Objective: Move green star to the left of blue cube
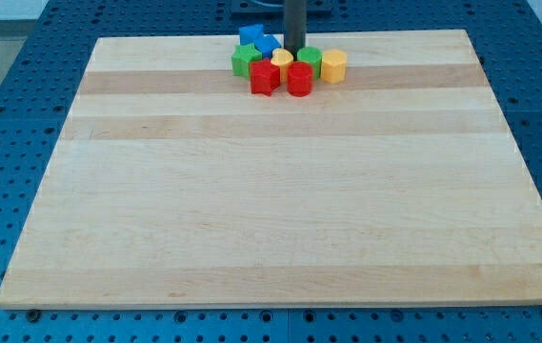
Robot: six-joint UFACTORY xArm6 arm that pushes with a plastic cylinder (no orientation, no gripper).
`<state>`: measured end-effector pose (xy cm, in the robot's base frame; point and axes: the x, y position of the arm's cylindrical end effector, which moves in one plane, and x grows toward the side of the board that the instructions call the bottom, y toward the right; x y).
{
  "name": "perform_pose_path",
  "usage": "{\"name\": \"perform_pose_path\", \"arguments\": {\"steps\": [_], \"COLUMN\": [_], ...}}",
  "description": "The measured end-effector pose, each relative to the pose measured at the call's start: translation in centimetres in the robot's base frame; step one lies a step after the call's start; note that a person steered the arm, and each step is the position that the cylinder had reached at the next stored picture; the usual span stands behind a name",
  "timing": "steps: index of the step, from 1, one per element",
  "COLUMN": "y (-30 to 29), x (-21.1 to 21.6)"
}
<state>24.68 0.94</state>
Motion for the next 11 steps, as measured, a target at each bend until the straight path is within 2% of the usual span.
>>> {"name": "perform_pose_path", "arguments": {"steps": [1,3,4,5,8,9,11], "y": [-2.5,-11.5,-13.5,-13.9,-9.3,-11.1,-19.6], "x": [2.9,3.7,3.7,3.7,2.2,1.0,1.0]}}
